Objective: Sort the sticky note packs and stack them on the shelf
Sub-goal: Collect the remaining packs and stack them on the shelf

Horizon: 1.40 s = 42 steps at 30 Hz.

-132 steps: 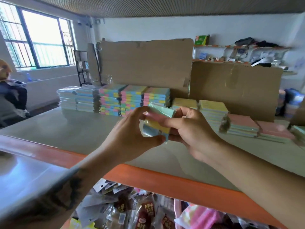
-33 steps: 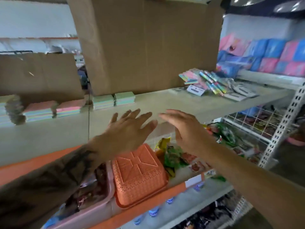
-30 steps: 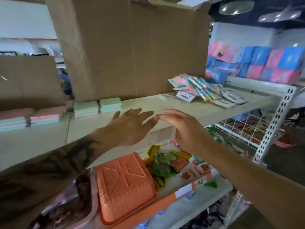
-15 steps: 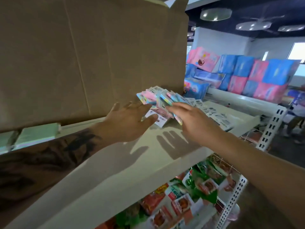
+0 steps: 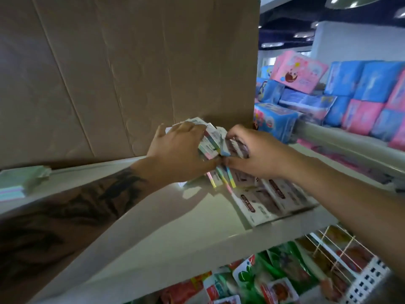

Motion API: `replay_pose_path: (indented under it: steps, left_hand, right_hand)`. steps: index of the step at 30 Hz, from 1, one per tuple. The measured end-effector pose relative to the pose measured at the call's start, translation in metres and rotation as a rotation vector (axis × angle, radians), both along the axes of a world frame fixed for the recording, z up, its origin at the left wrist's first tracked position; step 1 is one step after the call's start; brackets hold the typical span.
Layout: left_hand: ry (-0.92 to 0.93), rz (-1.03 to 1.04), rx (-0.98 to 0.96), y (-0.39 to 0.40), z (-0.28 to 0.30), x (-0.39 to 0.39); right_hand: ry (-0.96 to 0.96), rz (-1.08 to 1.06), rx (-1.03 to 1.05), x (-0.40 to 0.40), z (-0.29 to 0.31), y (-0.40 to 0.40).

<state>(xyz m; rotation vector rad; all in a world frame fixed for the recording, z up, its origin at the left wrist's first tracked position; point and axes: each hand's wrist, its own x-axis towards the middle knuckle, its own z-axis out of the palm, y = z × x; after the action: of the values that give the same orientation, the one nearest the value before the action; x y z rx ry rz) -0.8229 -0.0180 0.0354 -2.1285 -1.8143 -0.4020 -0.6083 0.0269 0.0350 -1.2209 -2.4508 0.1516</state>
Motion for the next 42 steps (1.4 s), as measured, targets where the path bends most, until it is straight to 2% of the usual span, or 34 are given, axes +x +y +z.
replay_pose_path:
  steps: [4,15,19,24,38,42]
  left_hand:
    - [-0.024,0.094,0.034,0.001,-0.003,0.017]
    - [-0.132,0.280,0.138,-0.052,0.001,0.015]
    - [-0.150,0.330,0.177,-0.092,0.002,-0.007]
    - [-0.198,0.413,0.199,-0.162,0.002,-0.058]
    - [-0.306,0.726,0.196,-0.390,-0.026,-0.255]
    - [-0.352,0.789,0.196,-0.440,-0.036,-0.314]
  right_hand:
    - [0.036,0.125,-0.056,0.006,-0.002,0.017]
    - [0.125,0.352,0.139,-0.004,0.004,0.014]
    - [0.043,0.412,0.215,-0.030,0.009,-0.013]
    - [-0.039,0.495,0.279,-0.085,0.012,-0.057]
    - [-0.163,0.672,0.292,-0.304,-0.012,-0.223]
    - [-0.143,0.703,0.251,-0.363,-0.024,-0.264]
